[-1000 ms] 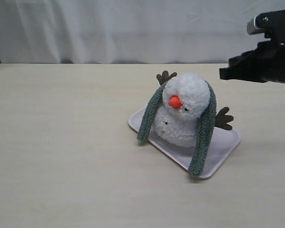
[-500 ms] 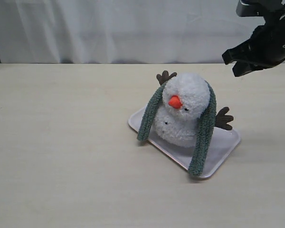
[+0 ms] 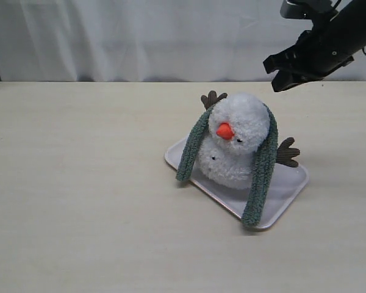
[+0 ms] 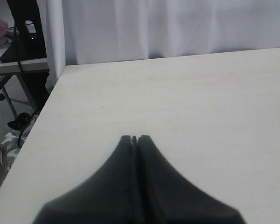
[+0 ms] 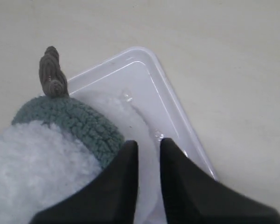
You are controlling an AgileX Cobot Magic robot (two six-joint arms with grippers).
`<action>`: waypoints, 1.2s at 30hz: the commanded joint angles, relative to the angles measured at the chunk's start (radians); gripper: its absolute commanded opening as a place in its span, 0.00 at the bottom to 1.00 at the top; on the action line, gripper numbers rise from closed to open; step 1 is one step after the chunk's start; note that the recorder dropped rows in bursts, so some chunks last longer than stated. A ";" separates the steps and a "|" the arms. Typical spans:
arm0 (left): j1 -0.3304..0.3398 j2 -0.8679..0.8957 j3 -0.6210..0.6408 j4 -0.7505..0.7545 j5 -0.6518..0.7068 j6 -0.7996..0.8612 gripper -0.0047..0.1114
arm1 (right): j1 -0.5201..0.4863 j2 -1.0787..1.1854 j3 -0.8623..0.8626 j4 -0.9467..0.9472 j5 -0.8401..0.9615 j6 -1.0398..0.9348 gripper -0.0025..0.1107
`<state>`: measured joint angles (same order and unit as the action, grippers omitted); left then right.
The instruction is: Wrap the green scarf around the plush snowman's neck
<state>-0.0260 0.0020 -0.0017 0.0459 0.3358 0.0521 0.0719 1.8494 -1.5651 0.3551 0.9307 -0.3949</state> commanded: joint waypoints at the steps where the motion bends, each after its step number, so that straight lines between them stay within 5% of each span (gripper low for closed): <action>1: 0.001 -0.002 0.002 -0.004 -0.011 0.001 0.04 | 0.001 0.041 -0.027 0.084 0.039 -0.081 0.26; 36: 0.001 -0.002 0.002 -0.004 -0.013 0.001 0.04 | 0.001 0.009 -0.027 0.003 0.085 -0.039 0.27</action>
<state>-0.0260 0.0020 -0.0017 0.0459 0.3358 0.0521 0.0719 1.8703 -1.5883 0.3505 0.9996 -0.4338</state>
